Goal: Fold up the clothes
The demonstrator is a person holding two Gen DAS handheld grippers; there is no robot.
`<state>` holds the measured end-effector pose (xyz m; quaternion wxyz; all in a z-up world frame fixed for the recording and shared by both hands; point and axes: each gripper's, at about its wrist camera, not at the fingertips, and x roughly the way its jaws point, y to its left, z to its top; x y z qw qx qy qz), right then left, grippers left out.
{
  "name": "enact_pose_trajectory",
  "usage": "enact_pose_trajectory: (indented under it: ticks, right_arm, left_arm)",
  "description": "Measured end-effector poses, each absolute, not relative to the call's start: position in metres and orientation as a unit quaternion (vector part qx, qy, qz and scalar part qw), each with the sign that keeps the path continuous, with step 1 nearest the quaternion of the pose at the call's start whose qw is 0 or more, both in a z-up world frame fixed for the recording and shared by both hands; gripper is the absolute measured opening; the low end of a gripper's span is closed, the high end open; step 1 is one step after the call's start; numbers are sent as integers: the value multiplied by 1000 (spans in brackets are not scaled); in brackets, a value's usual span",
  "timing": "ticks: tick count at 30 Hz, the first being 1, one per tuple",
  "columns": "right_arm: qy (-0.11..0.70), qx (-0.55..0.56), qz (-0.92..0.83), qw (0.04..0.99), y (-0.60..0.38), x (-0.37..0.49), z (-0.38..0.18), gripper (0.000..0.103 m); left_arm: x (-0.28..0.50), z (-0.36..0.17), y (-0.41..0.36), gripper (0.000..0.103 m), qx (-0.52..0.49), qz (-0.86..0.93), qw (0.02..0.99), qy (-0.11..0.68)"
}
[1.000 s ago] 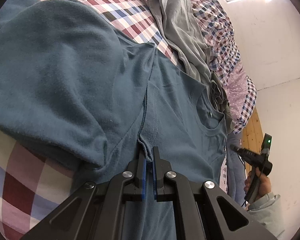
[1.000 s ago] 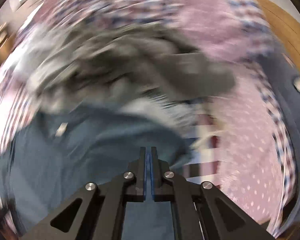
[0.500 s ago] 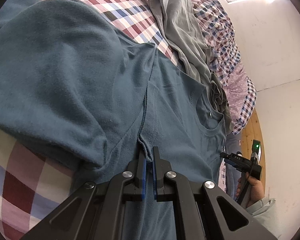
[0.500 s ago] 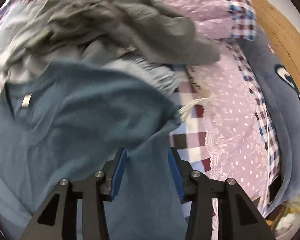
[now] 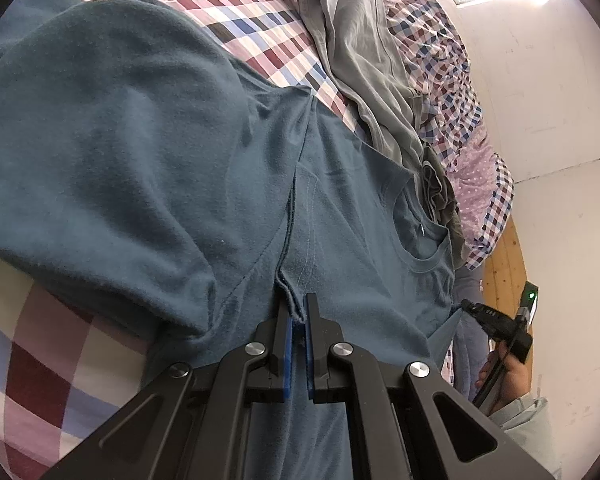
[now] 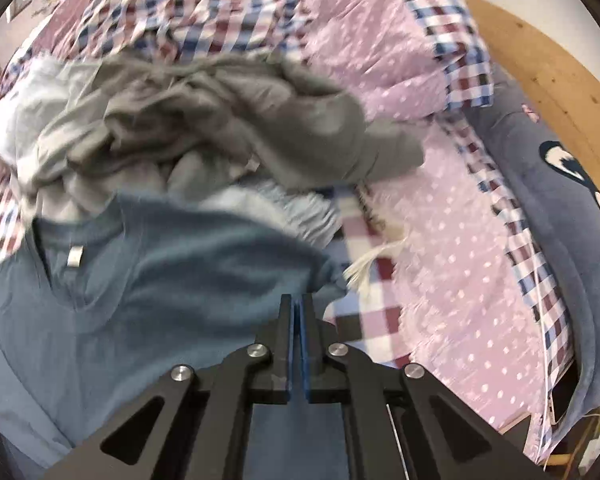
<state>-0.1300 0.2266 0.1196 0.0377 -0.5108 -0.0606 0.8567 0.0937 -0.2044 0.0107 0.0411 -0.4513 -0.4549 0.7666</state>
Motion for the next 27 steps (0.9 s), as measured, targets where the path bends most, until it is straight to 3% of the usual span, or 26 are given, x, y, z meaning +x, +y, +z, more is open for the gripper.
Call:
enact_pose_trajectory:
  ticks: [8, 11, 13, 15, 17, 27]
  right_arm:
    - [-68, -493, 867, 36, 233, -146, 139, 0]
    - [-75, -525, 846, -54, 214, -143, 131, 0]
    - [-126, -554, 819, -79, 197, -136, 120, 6]
    - [-141, -578, 801, -70, 190, -131, 112, 27]
    - [-127, -578, 805, -42, 194, -131, 112, 40]
    - [-154, -595, 789, -1, 204, -133, 91, 38]
  left_arm:
    - [92, 10, -203, 4, -452, 768, 38, -452]
    - [92, 10, -203, 4, -452, 768, 37, -453]
    - [92, 10, -204, 4, -452, 768, 38, -452]
    - [91, 10, -204, 4, -453, 768, 38, -452]
    - [92, 10, -204, 4, -452, 767, 38, -453]
    - [92, 10, -206, 4, -454, 764, 41, -456]
